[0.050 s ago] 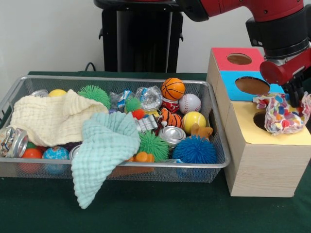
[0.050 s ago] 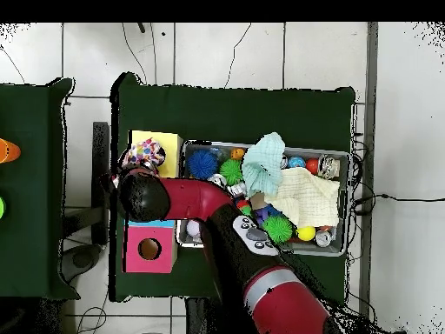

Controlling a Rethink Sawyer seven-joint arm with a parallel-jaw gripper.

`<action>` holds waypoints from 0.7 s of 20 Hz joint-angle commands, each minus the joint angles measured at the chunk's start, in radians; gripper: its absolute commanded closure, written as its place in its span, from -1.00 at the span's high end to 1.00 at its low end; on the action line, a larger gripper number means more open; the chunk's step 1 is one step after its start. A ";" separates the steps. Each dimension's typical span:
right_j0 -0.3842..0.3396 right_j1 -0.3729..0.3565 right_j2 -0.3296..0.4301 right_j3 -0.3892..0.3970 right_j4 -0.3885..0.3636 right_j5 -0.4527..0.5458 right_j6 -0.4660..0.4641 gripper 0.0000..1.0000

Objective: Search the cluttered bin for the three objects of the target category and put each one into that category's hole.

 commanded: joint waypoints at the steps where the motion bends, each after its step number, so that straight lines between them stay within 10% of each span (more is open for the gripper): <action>1: 0.007 0.005 -0.057 -0.059 0.008 -0.050 0.220 -1.00; 14: 0.012 0.019 -0.104 -0.073 -0.004 -0.071 0.207 -1.00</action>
